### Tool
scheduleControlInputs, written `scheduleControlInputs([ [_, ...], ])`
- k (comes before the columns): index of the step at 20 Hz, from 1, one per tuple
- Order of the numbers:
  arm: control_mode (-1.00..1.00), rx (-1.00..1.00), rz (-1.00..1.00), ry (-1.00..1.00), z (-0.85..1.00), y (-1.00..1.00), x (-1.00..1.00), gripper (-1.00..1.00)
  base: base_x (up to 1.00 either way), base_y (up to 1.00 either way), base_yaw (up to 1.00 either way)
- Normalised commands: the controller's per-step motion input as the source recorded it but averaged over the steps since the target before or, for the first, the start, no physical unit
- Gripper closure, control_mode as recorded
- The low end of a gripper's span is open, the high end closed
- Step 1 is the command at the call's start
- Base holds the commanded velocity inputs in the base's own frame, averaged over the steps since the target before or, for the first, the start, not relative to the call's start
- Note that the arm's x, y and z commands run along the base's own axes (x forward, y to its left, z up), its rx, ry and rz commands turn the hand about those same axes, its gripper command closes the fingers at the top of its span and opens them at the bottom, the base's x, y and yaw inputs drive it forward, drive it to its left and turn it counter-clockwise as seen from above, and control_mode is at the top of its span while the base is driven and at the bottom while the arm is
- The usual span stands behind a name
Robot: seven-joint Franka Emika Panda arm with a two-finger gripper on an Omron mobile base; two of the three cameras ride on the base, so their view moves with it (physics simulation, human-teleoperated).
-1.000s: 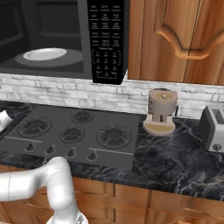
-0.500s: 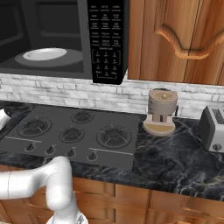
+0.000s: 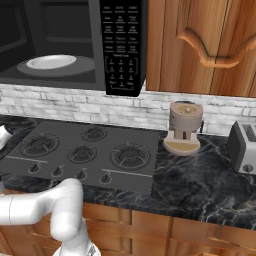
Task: Pick the marshmallow from the counter and place it in the microwave. Then turn on the microwave.
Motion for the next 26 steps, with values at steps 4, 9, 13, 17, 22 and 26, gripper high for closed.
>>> scheduleControlInputs([
  [4,-1.00,0.00,0.00,0.00,-0.32,0.16,0.10,-1.00,0.00,0.00,0.00],
  [9,-1.00,0.00,0.00,0.00,-0.25,0.20,0.00,1.00,0.00,0.00,0.00],
  [13,-1.00,0.00,0.00,-0.11,-0.01,-0.03,-0.06,1.00,0.00,0.00,0.00],
  [17,-1.00,0.00,0.00,-0.11,0.00,-0.27,-0.08,1.00,0.00,0.00,0.00],
  [22,-1.00,0.01,0.00,-0.06,0.01,-0.60,-0.32,1.00,0.00,0.00,0.00],
  [26,-1.00,0.09,0.00,-0.01,0.20,-0.76,-0.54,1.00,0.00,0.00,0.00],
])
